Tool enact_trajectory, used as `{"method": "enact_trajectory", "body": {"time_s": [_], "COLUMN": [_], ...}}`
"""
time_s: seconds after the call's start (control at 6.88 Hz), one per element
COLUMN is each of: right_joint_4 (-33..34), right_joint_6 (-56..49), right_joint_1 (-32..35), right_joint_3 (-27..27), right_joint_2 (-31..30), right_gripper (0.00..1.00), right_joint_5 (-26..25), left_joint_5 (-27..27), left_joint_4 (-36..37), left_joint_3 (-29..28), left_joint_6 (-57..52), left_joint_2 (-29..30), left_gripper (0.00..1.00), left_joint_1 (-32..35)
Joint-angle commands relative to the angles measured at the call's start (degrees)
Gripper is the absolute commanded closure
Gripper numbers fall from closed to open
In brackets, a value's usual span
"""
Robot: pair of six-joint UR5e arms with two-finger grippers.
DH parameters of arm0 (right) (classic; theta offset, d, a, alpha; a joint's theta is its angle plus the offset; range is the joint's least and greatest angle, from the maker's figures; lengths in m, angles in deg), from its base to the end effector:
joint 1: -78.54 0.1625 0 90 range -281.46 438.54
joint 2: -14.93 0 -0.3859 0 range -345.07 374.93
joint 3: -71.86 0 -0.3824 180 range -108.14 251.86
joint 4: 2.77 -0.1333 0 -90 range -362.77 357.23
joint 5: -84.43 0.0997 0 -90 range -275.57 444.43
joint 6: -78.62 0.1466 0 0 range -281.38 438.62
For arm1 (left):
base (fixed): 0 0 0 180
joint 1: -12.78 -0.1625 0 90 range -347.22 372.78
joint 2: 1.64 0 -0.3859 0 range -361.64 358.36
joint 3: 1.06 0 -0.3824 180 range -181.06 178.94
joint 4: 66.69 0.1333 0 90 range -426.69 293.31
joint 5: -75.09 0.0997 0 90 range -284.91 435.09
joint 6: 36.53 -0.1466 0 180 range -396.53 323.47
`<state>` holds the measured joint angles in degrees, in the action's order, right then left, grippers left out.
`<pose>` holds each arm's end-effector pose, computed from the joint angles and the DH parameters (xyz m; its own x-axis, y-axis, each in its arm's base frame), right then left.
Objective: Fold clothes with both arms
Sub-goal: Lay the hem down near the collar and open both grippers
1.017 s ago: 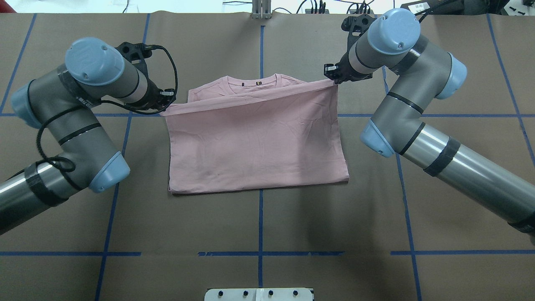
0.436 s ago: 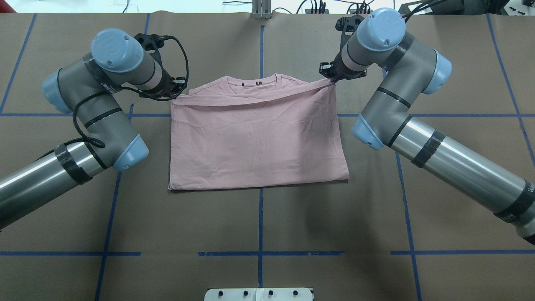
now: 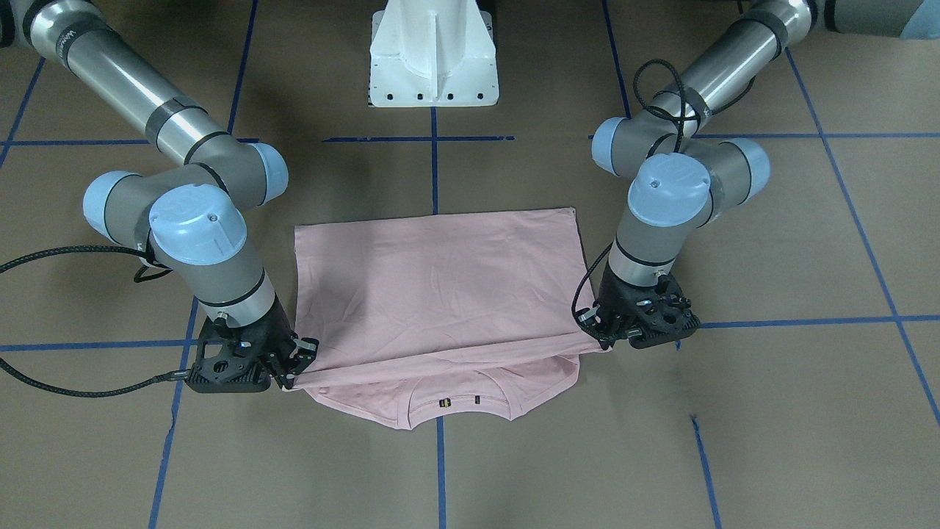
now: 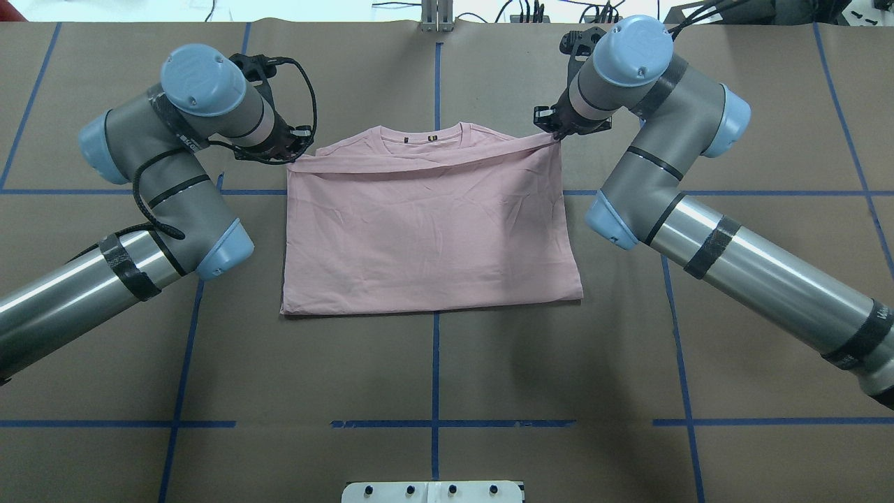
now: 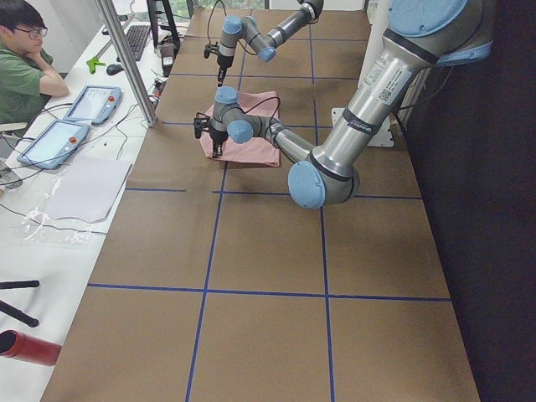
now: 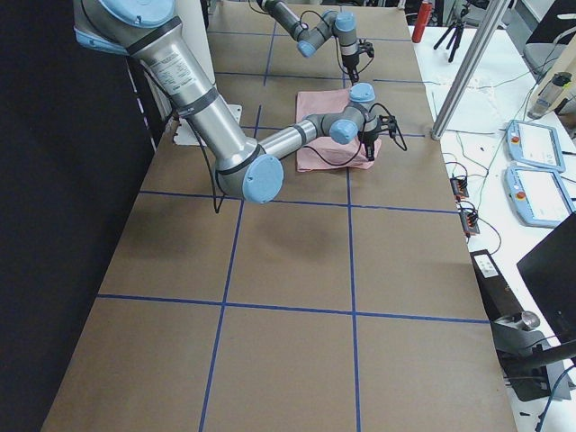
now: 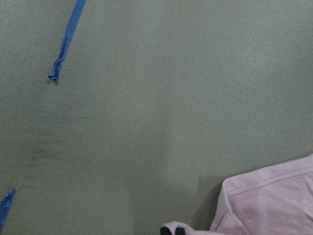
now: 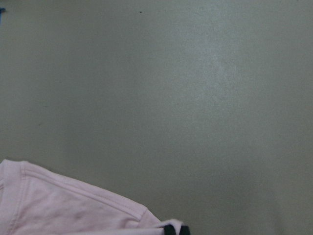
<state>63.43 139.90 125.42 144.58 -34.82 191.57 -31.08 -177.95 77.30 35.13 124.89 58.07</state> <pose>-0.4618 -0.6249 0.3311 0.6752 0.0493 0.7360 -0.2580 0.9505 0.1731 0.4599 -0.5961 0.3373 0.6329 -0.2098 -0.7452 0.3604 0.9318 0.0438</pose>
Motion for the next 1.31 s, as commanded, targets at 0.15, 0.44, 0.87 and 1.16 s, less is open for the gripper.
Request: {"method": "enact_trajectory", "body": {"time_s": [0.15,0.44,0.87,1.16], "right_joint_4": [-0.11,-0.11,0.94,1.64], "right_joint_6": [0.06,0.59,17.47,20.62], "right_joint_1": [-0.03,0.5,-6.85,-11.79], "right_joint_3": [0.23,3.89,21.7,25.72], "right_joint_2": [-0.08,-2.34,-17.34,-21.96], "right_gripper": [0.0,0.0,0.0,0.0], "right_joint_5": [0.52,7.77,8.61,5.72], "left_joint_5": [0.09,-0.17,-0.26,-0.53], "left_joint_4": [-1.05,-0.44,0.34,2.54], "left_joint_3": [0.22,2.83,7.33,10.84], "left_joint_6": [1.2,1.47,5.05,5.78], "left_joint_2": [0.12,-0.23,-0.85,-2.07], "left_gripper": [0.01,0.0,0.0,0.0], "left_joint_1": [-0.03,0.23,-0.29,-0.38]}}
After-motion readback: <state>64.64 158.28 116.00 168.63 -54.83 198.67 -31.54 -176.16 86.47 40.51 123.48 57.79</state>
